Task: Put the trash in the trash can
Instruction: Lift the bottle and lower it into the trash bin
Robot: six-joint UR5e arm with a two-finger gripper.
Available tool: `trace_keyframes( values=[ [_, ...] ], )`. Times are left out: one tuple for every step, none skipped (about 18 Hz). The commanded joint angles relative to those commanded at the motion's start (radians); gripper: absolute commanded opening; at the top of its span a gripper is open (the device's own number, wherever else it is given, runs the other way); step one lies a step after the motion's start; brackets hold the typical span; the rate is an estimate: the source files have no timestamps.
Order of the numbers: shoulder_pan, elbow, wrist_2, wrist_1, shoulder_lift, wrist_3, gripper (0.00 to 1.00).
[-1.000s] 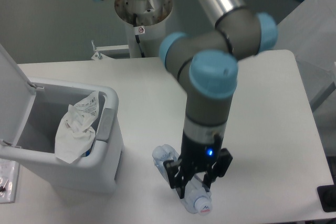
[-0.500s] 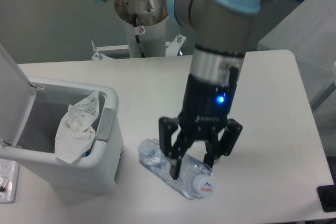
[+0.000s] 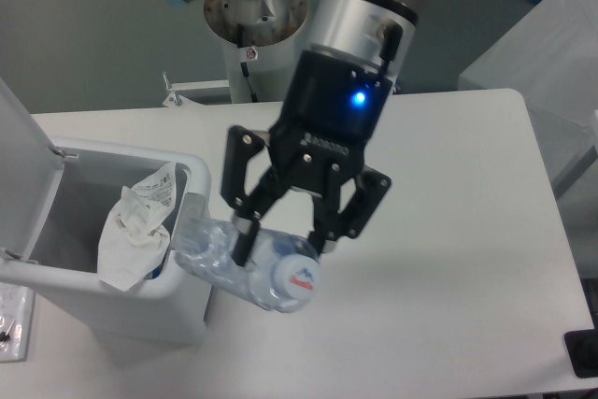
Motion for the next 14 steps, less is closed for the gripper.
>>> trace_keyframes(
  values=[
    [-0.009, -0.014, 0.0, -0.002, 0.009, 0.0, 0.62],
    [-0.026, -0.032, 0.003, 0.0, 0.014, 0.0, 0.62],
    [-0.041, -0.055, 0.005, 0.0, 0.029, 0.003, 0.62],
    [-0.048, -0.08, 0.011, 0.002, 0.04, 0.006, 0.62],
    [-0.049, -0.101, 0.012, 0.003, 0.051, 0.012, 0.62],
    [-0.049, -0.11, 0.012, 0.003, 0.052, 0.018, 0.62],
    [-0.051, -0.115, 0.012, 0.003, 0.052, 0.021, 0.62],
    [-0.054, -0.132, 0.014, 0.003, 0.054, 0.024, 0.62],
    [-0.054, -0.144, 0.014, 0.005, 0.06, 0.031, 0.62],
    [-0.055, -0.161, 0.014, 0.006, 0.063, 0.038, 0.62],
    [-0.057, -0.175, 0.014, 0.005, 0.066, 0.049, 0.62],
    [-0.058, -0.187, 0.015, 0.006, 0.068, 0.057, 0.62],
    [-0.064, -0.196, 0.015, 0.006, 0.066, 0.06, 0.62],
    [-0.071, -0.206, 0.015, 0.009, 0.066, 0.061, 0.62]
  ],
)
